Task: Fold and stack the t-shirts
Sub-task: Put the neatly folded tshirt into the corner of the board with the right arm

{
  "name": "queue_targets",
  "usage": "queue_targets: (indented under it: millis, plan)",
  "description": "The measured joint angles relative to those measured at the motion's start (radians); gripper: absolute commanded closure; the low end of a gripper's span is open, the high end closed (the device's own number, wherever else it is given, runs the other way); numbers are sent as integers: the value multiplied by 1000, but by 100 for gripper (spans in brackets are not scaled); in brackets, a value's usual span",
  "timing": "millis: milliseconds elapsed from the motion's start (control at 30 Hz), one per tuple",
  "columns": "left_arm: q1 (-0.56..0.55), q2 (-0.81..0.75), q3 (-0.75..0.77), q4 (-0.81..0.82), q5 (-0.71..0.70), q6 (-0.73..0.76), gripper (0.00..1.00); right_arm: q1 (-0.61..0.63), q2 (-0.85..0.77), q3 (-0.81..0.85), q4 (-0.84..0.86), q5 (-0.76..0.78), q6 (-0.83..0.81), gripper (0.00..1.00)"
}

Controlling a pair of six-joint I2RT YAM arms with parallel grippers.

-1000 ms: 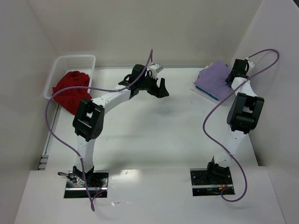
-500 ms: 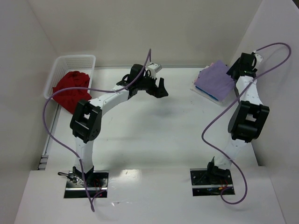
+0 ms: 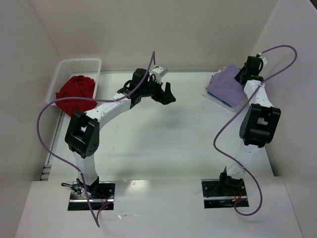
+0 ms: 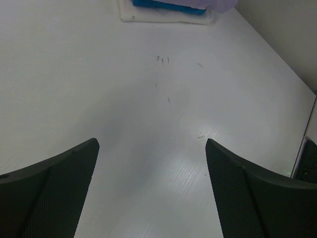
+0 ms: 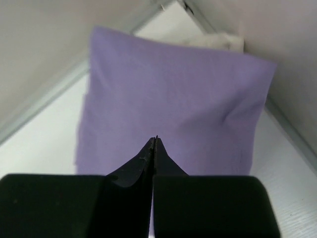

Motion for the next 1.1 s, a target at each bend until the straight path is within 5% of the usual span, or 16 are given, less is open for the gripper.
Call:
queue_targets:
  millis: [500,767,1100]
  plan:
    - [0,-5,-5,-4,-23,0,4,1,101,-30,-35,1,27,95]
    - [0,-19,-19,-5,-24,0,4,35,122,202,-48,-74,26,93]
    - [0,-32,-29,-43,-38,5,2,98,389,378,-82,-61,35,93]
